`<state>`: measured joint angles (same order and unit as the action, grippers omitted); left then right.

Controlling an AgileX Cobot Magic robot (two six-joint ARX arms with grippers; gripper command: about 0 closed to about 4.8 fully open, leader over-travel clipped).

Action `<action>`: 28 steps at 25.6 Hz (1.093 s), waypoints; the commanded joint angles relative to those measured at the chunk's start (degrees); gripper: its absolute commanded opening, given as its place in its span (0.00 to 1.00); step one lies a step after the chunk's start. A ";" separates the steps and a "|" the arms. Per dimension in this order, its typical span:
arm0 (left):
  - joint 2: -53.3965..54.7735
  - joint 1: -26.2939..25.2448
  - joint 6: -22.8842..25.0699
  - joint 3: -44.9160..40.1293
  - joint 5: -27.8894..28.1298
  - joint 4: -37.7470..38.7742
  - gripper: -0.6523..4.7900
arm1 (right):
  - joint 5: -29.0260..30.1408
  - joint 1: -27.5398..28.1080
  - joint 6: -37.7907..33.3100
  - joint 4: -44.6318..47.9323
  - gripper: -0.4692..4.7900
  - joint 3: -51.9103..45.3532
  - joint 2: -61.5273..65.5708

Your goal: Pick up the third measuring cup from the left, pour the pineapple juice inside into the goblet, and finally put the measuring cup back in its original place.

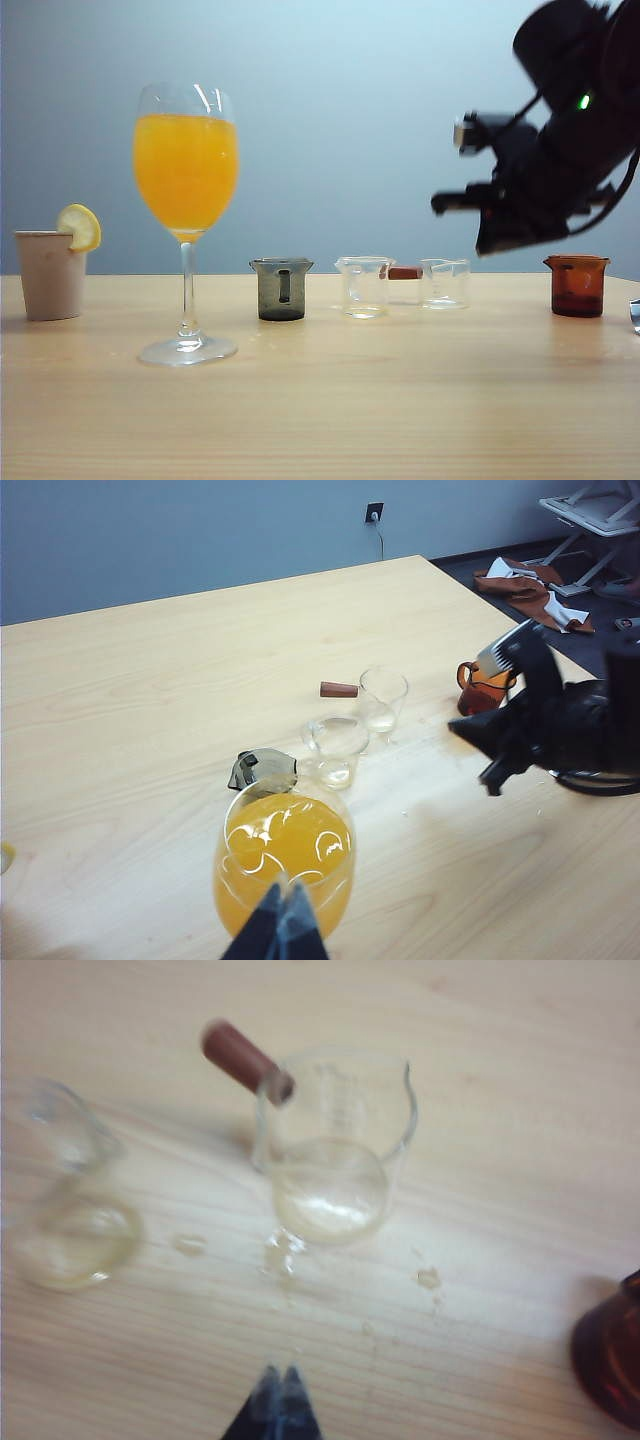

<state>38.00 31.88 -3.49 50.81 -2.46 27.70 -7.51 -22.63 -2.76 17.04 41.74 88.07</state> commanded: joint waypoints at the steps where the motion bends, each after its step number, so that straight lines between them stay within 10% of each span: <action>1: -0.17 0.02 0.02 0.46 -0.37 -0.42 0.11 | 3.08 0.02 -0.33 -5.88 0.09 0.11 -5.22; 13: -6.19 0.02 0.04 0.39 0.20 5.62 0.11 | 6.38 -0.35 -0.28 -25.53 0.09 0.07 -25.29; 28: -22.82 0.02 0.02 -13.77 4.15 3.32 0.11 | 7.45 -0.39 -0.24 -28.65 0.09 -8.26 -46.93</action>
<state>16.36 31.90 -3.49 38.22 1.41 33.15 -0.19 -22.90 -2.96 -12.51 34.39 42.59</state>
